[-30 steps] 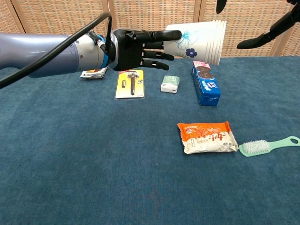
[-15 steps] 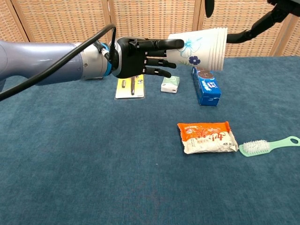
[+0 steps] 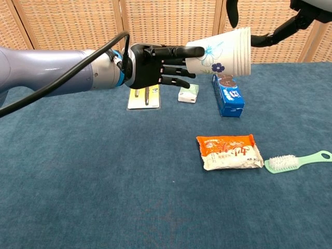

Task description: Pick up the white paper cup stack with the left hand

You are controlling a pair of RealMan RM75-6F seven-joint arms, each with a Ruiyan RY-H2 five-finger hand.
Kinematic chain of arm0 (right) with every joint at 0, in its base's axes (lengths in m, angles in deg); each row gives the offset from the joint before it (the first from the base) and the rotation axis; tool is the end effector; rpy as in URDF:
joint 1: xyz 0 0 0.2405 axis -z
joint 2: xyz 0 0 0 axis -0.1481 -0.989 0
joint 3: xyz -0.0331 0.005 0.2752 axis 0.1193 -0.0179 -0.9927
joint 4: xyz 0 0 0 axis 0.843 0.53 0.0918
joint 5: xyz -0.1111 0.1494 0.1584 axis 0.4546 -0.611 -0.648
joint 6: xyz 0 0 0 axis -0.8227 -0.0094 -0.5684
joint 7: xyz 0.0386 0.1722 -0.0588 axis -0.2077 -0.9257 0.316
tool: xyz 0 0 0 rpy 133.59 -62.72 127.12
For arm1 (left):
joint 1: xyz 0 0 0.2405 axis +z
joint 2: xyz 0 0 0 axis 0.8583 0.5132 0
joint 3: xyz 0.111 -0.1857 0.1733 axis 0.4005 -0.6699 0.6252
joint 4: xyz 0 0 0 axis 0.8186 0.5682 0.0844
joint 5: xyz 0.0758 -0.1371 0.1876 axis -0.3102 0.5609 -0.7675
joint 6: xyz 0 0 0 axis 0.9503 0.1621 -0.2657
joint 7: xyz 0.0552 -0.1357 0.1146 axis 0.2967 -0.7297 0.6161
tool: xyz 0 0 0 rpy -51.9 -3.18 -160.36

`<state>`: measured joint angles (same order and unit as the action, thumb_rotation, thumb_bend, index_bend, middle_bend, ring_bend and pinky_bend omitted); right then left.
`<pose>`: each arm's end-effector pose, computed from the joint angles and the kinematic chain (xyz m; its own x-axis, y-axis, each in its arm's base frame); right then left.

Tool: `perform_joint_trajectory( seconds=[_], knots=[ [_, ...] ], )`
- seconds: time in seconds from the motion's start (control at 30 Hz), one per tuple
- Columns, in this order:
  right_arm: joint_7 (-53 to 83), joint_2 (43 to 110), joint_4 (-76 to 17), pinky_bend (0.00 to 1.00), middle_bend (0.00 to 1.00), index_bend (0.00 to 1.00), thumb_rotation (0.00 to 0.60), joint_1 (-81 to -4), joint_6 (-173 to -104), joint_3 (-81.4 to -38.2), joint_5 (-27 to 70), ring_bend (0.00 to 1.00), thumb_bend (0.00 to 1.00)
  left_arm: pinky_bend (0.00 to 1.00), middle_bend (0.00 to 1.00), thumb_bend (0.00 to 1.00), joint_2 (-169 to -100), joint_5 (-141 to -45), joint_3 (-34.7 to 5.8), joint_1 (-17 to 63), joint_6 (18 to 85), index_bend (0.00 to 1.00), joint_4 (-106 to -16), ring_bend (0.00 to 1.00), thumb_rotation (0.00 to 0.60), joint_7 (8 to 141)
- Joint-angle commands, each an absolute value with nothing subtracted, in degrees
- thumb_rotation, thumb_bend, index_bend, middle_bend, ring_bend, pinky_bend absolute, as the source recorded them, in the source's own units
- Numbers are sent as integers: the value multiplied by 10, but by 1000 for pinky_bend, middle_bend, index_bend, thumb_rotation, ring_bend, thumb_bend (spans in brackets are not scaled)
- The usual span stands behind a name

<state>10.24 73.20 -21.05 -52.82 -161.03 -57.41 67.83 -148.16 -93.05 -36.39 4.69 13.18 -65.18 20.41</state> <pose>-0.1122 -0.4016 0.0677 0.3236 0.3675 0.8719 -0.4018 -0.7809 0.4782 -0.0057 0.4527 -0.1083 -0.6823 0.6483 0.3379 0.6086 0.2477 0.7538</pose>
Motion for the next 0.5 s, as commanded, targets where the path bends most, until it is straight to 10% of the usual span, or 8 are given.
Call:
perform_joint_trajectory(
  seconds=[0.03,0.5],
  knots=[
    [104,732,-209,131,169,600,600,-530,-1610,-573,678,0,500,495,511,105,-1483,-931,-365,47,131,509,-651,478,600,204],
    [113,739,-203,135,170,649,600,-537,-1608,-562,674,0,557,495,511,106,-1489,-934,-369,51,126,509,-651,478,600,204]
  ],
)
